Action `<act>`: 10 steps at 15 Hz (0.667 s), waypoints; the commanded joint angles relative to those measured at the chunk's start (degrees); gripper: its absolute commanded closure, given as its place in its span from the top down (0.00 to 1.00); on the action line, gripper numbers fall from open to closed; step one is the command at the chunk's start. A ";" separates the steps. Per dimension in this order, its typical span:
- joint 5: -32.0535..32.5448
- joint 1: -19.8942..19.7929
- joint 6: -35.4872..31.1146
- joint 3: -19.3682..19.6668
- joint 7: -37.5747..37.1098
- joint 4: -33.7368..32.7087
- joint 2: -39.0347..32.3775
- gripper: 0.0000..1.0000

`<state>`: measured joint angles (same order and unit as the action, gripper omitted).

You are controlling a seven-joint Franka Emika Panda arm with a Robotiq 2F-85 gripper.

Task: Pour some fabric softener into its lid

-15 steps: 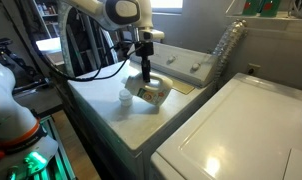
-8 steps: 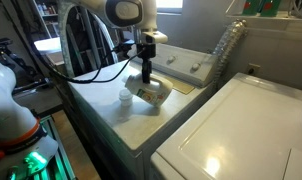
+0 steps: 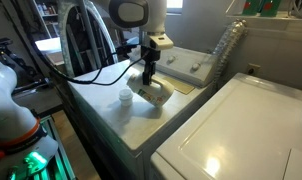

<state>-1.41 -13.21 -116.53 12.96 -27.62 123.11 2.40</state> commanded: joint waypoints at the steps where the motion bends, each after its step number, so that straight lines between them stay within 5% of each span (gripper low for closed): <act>1: -4.98 -1.09 5.07 1.17 0.72 -5.70 -2.51 0.00; 10: -15.41 -2.74 14.64 2.50 1.03 -17.14 -11.45 0.00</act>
<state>-12.29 -14.78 -106.61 14.76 -27.62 111.54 -6.36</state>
